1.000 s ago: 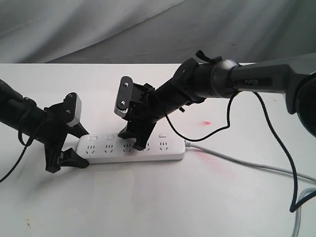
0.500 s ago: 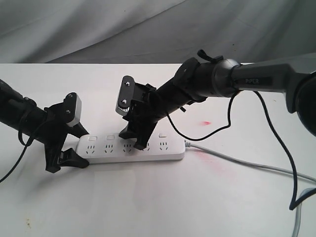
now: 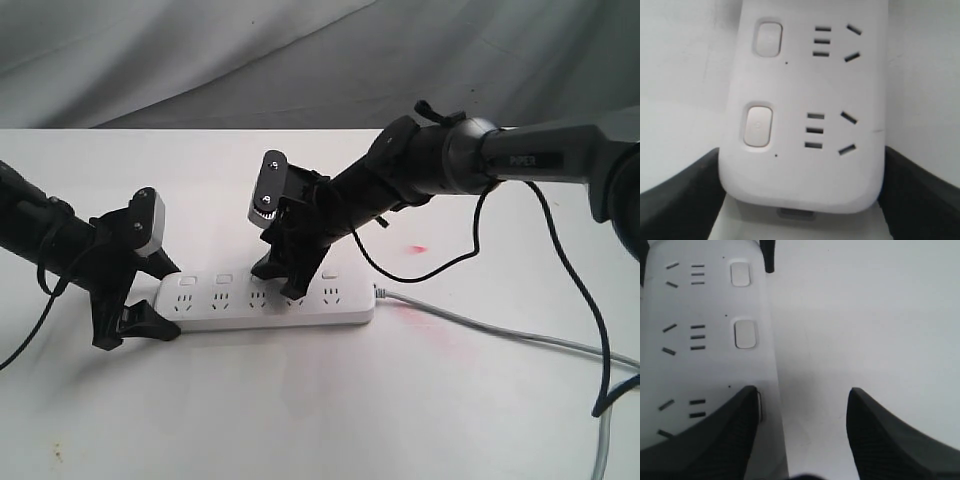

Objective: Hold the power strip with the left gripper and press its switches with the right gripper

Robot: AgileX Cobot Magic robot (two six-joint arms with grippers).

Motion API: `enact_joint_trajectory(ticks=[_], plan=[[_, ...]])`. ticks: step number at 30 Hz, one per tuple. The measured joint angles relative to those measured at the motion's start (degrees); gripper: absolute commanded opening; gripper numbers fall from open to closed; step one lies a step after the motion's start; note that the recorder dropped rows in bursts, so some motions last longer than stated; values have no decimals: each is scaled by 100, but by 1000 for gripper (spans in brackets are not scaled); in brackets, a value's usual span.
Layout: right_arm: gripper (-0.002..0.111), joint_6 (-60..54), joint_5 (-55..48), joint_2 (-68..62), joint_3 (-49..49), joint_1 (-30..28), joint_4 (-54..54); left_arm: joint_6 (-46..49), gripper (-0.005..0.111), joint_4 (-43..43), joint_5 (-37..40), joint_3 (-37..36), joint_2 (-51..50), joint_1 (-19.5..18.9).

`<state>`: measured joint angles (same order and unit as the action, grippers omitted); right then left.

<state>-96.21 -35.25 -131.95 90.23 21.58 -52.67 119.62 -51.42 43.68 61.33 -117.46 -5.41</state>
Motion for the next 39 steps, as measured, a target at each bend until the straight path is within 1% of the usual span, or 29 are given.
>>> enact_joint_trajectory(ticks=[10,16,22,29,39], plan=[[51,0,46,78,-11,-4,-67,0,69,0,0,0,0,0],[51,-39,46,401,-119,8,362,0,69,0,0,0,0,0],[51,-39,56,671,-262,-97,543,0,69,0,0,0,0,0],[51,-39,229,670,-507,-184,619,0,69,0,0,0,0,0],[51,-48,304,576,-518,-184,534,0,69,0,0,0,0,0]])
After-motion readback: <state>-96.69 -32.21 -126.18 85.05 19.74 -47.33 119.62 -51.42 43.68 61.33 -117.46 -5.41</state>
